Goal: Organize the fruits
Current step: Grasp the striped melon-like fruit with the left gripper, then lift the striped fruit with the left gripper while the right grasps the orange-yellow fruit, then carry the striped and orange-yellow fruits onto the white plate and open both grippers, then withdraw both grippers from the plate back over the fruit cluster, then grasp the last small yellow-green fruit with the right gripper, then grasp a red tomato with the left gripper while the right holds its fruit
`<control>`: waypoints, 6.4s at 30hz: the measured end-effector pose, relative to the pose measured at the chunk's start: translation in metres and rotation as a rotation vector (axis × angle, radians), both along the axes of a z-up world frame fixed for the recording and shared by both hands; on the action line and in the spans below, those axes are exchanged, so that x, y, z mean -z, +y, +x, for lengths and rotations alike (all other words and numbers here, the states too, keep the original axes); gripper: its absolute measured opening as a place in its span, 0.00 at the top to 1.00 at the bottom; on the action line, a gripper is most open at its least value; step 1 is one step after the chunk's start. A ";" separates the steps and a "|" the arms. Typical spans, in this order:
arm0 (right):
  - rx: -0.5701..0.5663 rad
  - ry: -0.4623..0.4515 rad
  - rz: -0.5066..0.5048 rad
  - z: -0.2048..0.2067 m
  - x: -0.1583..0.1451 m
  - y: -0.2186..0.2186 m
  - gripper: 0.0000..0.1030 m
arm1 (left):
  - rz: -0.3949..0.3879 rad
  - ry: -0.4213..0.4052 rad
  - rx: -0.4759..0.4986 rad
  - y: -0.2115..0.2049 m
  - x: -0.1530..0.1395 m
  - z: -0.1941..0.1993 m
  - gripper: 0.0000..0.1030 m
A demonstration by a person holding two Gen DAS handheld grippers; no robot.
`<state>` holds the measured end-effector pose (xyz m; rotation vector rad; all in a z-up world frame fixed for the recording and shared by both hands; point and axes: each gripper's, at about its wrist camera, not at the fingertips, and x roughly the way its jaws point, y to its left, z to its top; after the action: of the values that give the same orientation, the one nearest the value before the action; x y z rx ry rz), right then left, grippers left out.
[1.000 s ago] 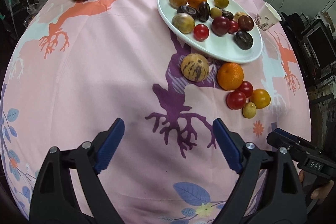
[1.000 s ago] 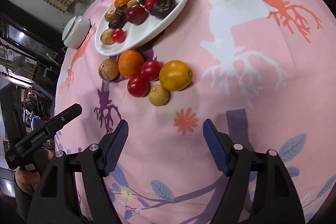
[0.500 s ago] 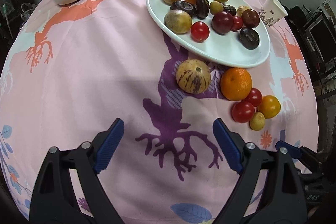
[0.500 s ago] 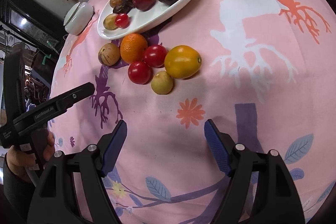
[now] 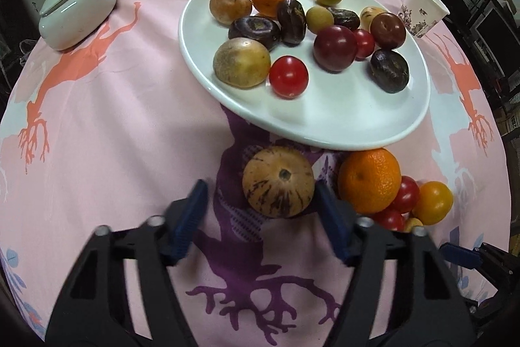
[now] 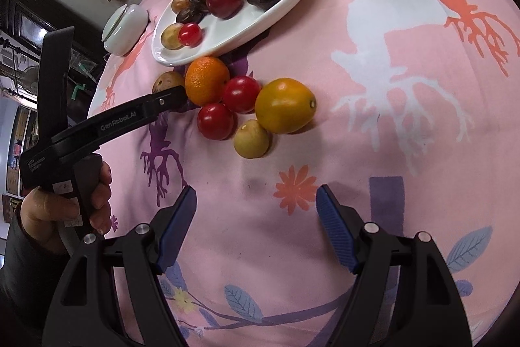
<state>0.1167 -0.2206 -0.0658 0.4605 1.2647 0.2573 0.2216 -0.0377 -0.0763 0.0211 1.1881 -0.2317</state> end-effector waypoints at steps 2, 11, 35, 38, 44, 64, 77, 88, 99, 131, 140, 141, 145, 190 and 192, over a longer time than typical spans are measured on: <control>0.010 0.001 0.000 0.001 0.000 -0.003 0.26 | 0.008 -0.026 0.029 -0.003 -0.003 -0.004 0.59; 0.028 -0.061 -0.099 0.006 -0.007 -0.004 0.26 | -0.043 0.030 -0.028 0.016 -0.004 -0.031 0.59; 0.164 -0.032 -0.143 0.043 0.005 -0.005 0.43 | -0.063 0.031 -0.031 0.025 0.002 -0.052 0.56; 0.134 -0.037 -0.141 0.048 0.005 0.002 0.56 | -0.081 0.037 -0.043 0.027 0.002 -0.051 0.54; 0.159 -0.025 -0.083 0.058 0.007 -0.001 0.61 | -0.099 0.063 -0.057 0.028 0.000 -0.043 0.52; 0.183 0.003 0.025 0.029 -0.006 -0.036 0.63 | -0.083 0.031 -0.081 0.031 -0.003 -0.026 0.51; 0.144 -0.026 0.024 0.030 -0.019 -0.028 0.63 | -0.080 0.039 -0.075 0.035 -0.011 -0.029 0.59; 0.066 -0.138 -0.038 0.057 -0.058 -0.016 0.62 | -0.095 -0.049 -0.025 0.026 -0.059 -0.021 0.59; -0.002 -0.302 -0.185 0.148 -0.082 0.013 0.62 | -0.104 -0.104 -0.037 0.011 -0.072 0.054 0.59; 0.189 -0.137 -0.063 0.070 -0.036 -0.019 0.27 | -0.110 0.034 -0.163 0.050 -0.027 -0.012 0.34; 0.086 -0.092 -0.219 0.010 -0.016 0.001 0.27 | -0.049 0.069 -0.130 0.049 -0.019 -0.058 0.26; 0.067 -0.099 -0.230 0.006 -0.016 0.005 0.27 | -0.051 0.075 -0.127 0.048 -0.019 -0.060 0.26; 0.038 -0.102 -0.231 -0.001 -0.016 0.014 0.27 | -0.049 0.084 -0.116 0.046 -0.018 -0.067 0.26; -0.038 -0.106 -0.226 -0.003 -0.001 0.006 0.76 | -0.022 0.093 -0.020 -0.004 -0.014 -0.071 0.25; -0.014 -0.103 -0.215 -0.008 -0.001 -0.005 0.76 | -0.007 0.080 0.004 -0.018 -0.015 -0.069 0.25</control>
<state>0.1083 -0.2254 -0.0648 0.2514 1.1797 0.1524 0.1522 -0.0555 -0.0613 0.0085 1.2666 -0.2423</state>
